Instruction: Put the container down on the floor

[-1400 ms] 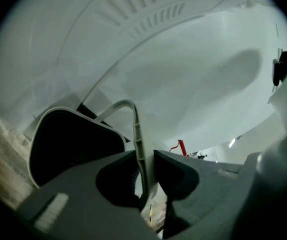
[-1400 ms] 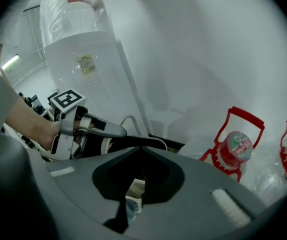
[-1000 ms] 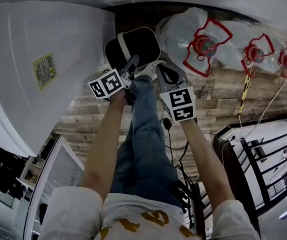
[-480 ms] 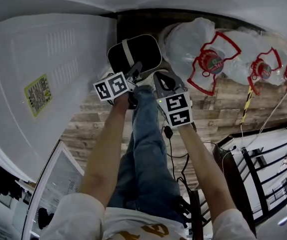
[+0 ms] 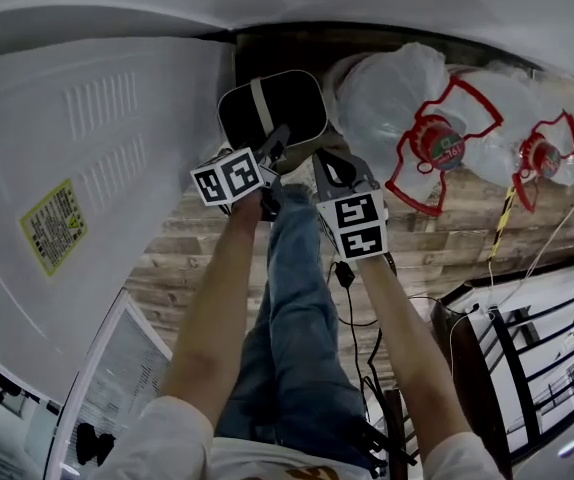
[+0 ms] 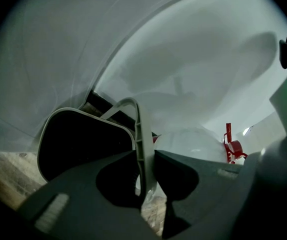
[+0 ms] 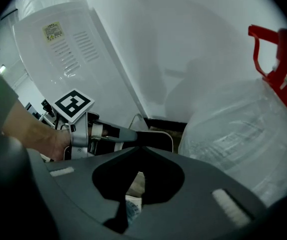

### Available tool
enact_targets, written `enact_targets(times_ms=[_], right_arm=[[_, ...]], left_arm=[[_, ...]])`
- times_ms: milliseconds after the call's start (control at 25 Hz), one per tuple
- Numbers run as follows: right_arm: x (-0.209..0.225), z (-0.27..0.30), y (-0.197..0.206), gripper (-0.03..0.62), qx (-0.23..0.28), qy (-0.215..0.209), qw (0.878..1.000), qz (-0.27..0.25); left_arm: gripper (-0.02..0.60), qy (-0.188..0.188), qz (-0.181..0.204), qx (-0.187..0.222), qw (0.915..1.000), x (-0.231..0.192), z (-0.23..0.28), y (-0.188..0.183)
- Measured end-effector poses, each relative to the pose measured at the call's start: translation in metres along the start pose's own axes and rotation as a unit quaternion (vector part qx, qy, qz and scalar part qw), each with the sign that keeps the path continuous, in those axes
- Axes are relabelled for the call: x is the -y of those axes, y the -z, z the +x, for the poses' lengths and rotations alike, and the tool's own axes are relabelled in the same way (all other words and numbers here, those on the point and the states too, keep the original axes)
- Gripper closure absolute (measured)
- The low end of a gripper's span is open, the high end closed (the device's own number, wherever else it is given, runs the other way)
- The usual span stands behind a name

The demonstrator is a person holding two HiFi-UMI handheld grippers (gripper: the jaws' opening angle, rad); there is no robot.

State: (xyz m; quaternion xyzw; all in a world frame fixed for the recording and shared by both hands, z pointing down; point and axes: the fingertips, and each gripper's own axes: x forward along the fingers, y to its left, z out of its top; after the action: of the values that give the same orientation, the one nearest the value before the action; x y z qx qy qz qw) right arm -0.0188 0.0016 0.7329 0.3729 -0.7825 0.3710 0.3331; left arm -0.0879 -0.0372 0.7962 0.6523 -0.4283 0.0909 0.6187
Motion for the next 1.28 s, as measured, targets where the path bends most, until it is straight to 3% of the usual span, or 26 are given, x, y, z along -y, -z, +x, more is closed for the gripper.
enact_targets(times_ms=[280, 480, 640, 1040, 1160, 1280], right_arm=[[-0.011, -0.002, -0.008, 0.568, 0.001, -0.013, 1.0, -0.002], [-0.014, -0.004, -0.009, 0.568, -0.005, -0.02, 1.0, -0.005], [-0.012, -0.001, -0.012, 0.568, -0.006, -0.02, 1.0, -0.003], [-0.017, -0.004, -0.021, 0.568, -0.003, -0.024, 1.0, -0.011], [-0.018, -0.005, -0.018, 0.568, -0.005, -0.029, 0.999, -0.012], [-0.02, -0.004, -0.013, 0.568, -0.009, -0.032, 0.999, -0.017]], left_arm=[[0.509, 0.02, -0.009, 0.019, 0.9996, 0.01, -0.004, -0.012], [0.509, -0.015, 0.05, -0.014, 0.9985, 0.002, -0.004, -0.009], [0.509, -0.038, 0.075, -0.042, 0.9956, -0.003, -0.008, -0.002], [0.515, -0.144, 0.07, -0.025, 0.9868, -0.036, -0.028, -0.006], [0.515, -0.196, 0.06, -0.031, 0.9782, -0.052, -0.033, 0.0], [0.513, -0.253, 0.064, -0.069, 0.9627, -0.072, -0.039, 0.014]])
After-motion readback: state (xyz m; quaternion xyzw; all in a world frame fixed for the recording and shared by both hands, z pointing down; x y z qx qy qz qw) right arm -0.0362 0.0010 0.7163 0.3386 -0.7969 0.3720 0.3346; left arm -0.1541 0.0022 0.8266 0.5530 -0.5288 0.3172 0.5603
